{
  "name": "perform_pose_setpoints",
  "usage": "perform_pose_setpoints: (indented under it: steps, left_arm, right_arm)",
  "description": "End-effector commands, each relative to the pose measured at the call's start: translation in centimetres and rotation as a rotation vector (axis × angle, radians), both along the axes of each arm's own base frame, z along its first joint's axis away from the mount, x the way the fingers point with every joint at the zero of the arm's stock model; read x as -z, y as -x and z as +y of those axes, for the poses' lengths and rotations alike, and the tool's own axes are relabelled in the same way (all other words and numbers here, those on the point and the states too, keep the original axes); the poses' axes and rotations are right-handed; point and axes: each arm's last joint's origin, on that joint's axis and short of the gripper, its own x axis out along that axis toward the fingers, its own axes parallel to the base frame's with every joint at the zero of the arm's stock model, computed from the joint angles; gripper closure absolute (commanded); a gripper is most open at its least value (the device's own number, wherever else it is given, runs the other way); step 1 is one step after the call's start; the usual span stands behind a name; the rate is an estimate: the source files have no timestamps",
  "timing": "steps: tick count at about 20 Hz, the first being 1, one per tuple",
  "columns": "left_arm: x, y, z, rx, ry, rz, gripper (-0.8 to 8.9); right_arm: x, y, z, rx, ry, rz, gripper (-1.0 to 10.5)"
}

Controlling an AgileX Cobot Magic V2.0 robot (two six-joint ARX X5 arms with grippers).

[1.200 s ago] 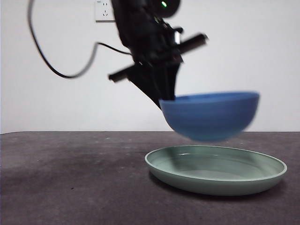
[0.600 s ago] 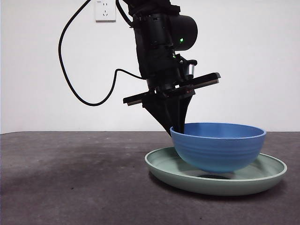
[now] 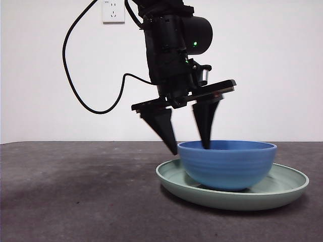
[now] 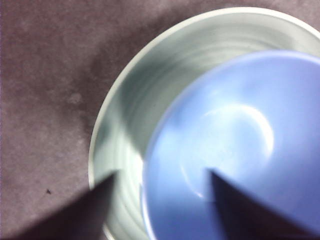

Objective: Pick up the blue bowl, put it on the green plate, put it on desk

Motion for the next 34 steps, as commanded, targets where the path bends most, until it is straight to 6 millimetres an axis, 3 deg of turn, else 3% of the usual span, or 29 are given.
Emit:
perform_pose_setpoints:
  steps: [1, 7, 14, 19, 23, 27, 31, 34]
  left_arm:
    - [0.3, -0.3, -0.9, 0.02, 0.003, -0.013, 3.13]
    - [-2.0, -0.5, -0.7, 0.036, 0.003, -0.022, 3.1]
    - [-8.4, 0.9, 0.5, 0.114, -0.023, -0.025, 3.1]
    - [-15.1, 4.6, 3.9, 0.163, 0.034, -0.113, 3.1]
    - [-21.6, 8.7, 8.0, 0.166, 0.155, -0.258, 3.1]
    - [-25.8, 13.1, 12.5, 0.175, 0.247, -0.377, 3.1]
    - [-26.5, 16.7, 16.1, 0.171, 0.312, -0.455, 3.1]
    - [-24.3, 19.1, 18.6, 0.171, 0.376, -0.535, 3.1]
  right_arm:
    - [-0.4, 0.1, 0.0, -0.007, 0.001, -0.016, 3.5]
    - [-0.3, 0.1, 0.0, -0.007, 0.001, 0.0, 3.5]
    - [-0.3, 0.2, 0.0, -0.007, 0.001, 0.004, 3.5]
    - [-0.3, 0.2, 0.0, -0.009, 0.003, 0.005, 3.5]
    - [-0.3, 0.2, 0.0, -0.009, 0.004, 0.004, 3.5]
    - [-0.3, 0.2, 0.0, -0.009, 0.003, 0.005, 3.5]
    - [-0.3, 0.2, 0.0, -0.009, 0.003, 0.005, 3.5]
    - [-0.2, 0.2, 0.0, -0.009, 0.004, 0.009, 3.5]
